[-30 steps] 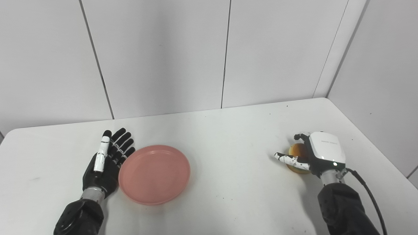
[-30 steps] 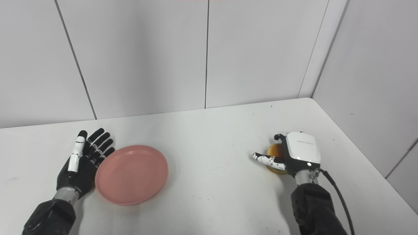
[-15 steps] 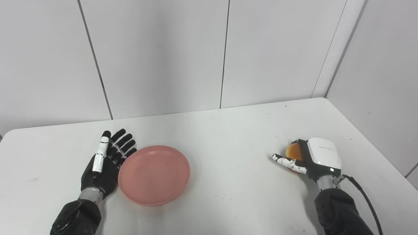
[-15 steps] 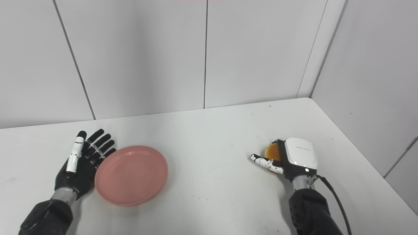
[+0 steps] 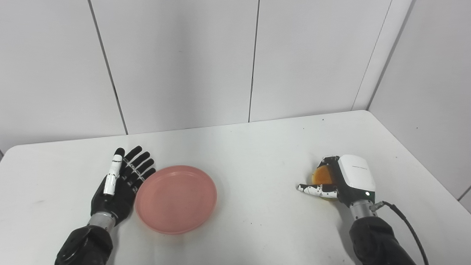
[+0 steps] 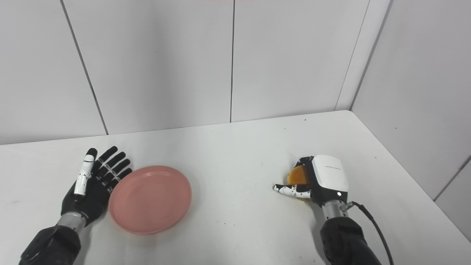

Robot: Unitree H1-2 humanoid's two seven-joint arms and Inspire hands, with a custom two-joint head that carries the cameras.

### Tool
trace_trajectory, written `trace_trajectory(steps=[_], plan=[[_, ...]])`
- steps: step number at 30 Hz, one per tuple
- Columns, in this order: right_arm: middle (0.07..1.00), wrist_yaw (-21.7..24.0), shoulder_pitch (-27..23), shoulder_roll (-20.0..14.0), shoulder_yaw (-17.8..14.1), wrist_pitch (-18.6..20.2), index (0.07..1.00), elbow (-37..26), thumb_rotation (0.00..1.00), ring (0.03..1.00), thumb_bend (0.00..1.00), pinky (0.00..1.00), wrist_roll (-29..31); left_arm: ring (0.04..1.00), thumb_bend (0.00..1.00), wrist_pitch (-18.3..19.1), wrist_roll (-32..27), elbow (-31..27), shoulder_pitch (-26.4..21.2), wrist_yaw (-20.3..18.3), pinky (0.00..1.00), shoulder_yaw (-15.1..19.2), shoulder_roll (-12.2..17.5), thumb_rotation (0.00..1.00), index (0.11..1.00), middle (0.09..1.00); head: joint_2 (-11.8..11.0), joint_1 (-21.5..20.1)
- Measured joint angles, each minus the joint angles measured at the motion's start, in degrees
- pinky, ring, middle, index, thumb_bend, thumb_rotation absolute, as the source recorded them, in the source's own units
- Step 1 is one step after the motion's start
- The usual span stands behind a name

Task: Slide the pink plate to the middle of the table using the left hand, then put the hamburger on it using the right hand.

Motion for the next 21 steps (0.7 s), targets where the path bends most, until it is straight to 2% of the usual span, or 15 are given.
trace_trajectory(steps=[2, 3, 6, 7, 10, 12, 13, 15, 17, 18, 19, 21], plan=[[0.246, 1.13, 0.54, 0.16, 0.99, -0.04, 0.292, -1.90, 0.36, 0.172, 0.48, 0.13, -0.02, 0.757, 0.66, -0.02, 0.01, 0.14, 0.00, -0.19, 0.76, -0.13, 0.00, 0.68, 0.731, 0.750, -0.44, 0.35], [0.246, 1.45, 0.69, 0.24, 1.49, -0.08, 0.295, -2.60, 0.40, 0.173, 0.49, 0.13, -0.10, 0.763, 0.67, -0.05, 0.01, 0.22, 0.00, -0.35, 0.74, -0.30, -0.05, 0.67, 0.735, 0.752, -0.61, 0.87], [0.247, 3.06, 0.56, 0.77, 1.88, -0.08, 0.295, -5.10, 0.43, 0.180, 0.49, 0.14, -0.48, 0.768, 0.65, -0.37, 0.03, 0.59, -0.04, -0.59, 0.75, -0.46, -0.55, 0.65, 0.737, 0.750, -0.88, 1.49], [0.248, 3.60, 0.32, 0.88, 1.98, -0.08, 0.298, -6.09, 0.42, 0.182, 0.49, 0.14, -0.49, 0.770, 0.65, -0.54, 0.03, 0.87, -0.08, -0.63, 0.76, -0.46, -0.72, 0.65, 0.738, 0.750, -0.96, 2.10], [0.246, 3.76, -1.50, 0.95, 2.25, -0.36, 0.293, -7.14, 0.33, 0.178, 0.49, 0.13, -1.11, 0.769, 0.65, -0.69, 0.03, 1.10, -0.22, -0.65, 0.76, -0.46, -1.33, 0.63, 0.735, 0.737, -0.97, 3.43], [0.244, 3.65, -2.69, 1.11, 2.40, -1.24, 0.299, -7.46, 0.37, 0.177, 0.50, 0.13, -1.18, 0.761, 0.65, -1.28, 0.05, 1.41, -0.26, -0.66, 0.75, -0.62, -1.49, 0.63, 0.728, 0.732, -1.31, 4.73], [0.247, 3.45, -3.23, 1.29, 2.51, -1.73, 0.301, -7.49, 0.40, 0.178, 0.50, 0.13, -1.18, 0.760, 0.65, -1.83, 0.08, 1.69, -0.27, -0.66, 0.75, -0.79, -1.55, 0.64, 0.722, 0.731, -2.10, 6.23], [0.250, 3.43, -3.89, 2.00, 2.55, -3.08, 0.302, -7.47, 0.41, 0.177, 0.51, 0.13, -0.62, 0.760, 0.65, -3.95, 0.28, 3.17, -0.50, -1.03, 0.74, -1.61, -1.75, 0.65, 0.722, 0.740, -2.11, 6.24], [0.252, 3.47, -4.23, 3.02, 2.72, -3.82, 0.307, -7.70, 0.42, 0.177, 0.50, 0.13, -0.12, 0.752, 0.66, -5.49, 1.14, 3.93, -0.66, -1.04, 0.73, -2.26, -1.92, 0.66, 0.727, 0.741, -3.42, 9.30], [0.252, 3.48, -4.25, 3.38, 2.92, -3.93, 0.309, -7.97, 0.43, 0.177, 0.50, 0.13, -0.08, 0.748, 0.67, -6.43, 1.20, 4.46, -0.74, -1.05, 0.72, -2.47, -2.09, 0.66, 0.729, 0.740, -3.43, 9.32], [0.246, 3.65, -4.29, 3.66, 3.18, -4.04, 0.324, -8.25, 0.42, 0.169, 0.48, 0.12, -0.09, 0.752, 0.66, -7.14, 1.25, 5.11, -0.94, -1.11, 0.73, -2.59, -2.39, 0.66, 0.745, 0.747, -3.43, 11.06], [0.248, 4.48, -4.38, 3.99, 3.66, -4.09, 0.344, -9.38, 0.40, 0.168, 0.47, 0.12, -0.10, 0.754, 0.65, -7.33, 1.35, 5.49, -1.16, -1.10, 0.74, -2.78, -2.77, 0.67, 0.758, 0.752, -3.43, 11.07]])
